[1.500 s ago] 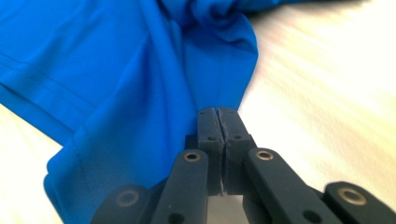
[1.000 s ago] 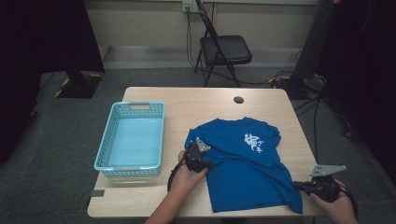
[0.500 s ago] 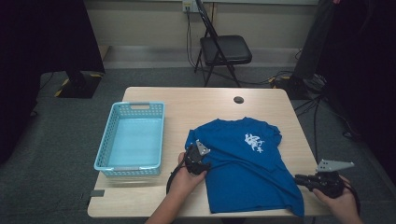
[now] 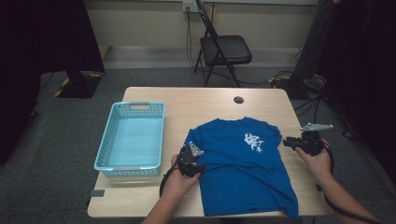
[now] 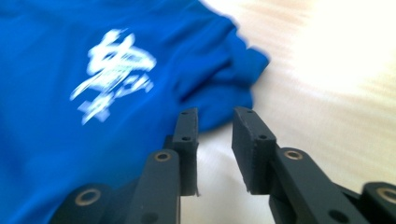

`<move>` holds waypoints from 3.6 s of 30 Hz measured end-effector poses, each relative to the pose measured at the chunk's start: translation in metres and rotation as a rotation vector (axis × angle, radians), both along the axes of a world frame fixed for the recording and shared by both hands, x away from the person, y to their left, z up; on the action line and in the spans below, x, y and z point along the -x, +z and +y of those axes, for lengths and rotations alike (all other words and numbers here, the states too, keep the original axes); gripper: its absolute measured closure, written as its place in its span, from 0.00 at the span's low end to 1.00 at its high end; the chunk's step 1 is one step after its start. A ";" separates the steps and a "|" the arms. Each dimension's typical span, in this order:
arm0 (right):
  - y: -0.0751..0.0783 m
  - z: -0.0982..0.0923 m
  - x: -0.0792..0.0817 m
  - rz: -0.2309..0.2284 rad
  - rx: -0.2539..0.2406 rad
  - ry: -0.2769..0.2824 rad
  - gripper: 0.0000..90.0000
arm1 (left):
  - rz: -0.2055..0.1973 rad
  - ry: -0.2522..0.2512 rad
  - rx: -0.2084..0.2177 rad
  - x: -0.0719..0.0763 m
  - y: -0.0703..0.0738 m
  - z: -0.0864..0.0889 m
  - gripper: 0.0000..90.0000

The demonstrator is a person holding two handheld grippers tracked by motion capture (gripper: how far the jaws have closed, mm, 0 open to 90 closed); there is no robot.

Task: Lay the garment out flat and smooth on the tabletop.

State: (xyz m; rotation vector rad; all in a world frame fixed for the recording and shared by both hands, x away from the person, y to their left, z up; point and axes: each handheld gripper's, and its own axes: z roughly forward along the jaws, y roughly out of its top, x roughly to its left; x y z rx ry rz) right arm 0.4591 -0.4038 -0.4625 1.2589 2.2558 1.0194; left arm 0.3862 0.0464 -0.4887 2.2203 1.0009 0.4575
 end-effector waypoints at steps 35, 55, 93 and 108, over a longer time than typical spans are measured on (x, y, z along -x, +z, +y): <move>-0.007 -0.045 -0.011 0.086 0.074 -0.125 0.82 | 0.008 -0.011 0.037 -0.006 -0.003 -0.012 0.46; -0.011 -0.008 -0.032 0.046 0.109 -0.098 0.79 | 0.009 -0.023 0.050 0.005 -0.004 -0.012 0.46; -0.017 -0.036 -0.003 0.039 0.007 -0.116 0.70 | -0.006 0.228 0.059 -0.095 0.010 0.011 0.54; -0.018 -0.035 -0.003 0.044 0.047 -0.102 0.69 | 0.030 0.224 -0.066 -0.108 0.007 0.006 0.95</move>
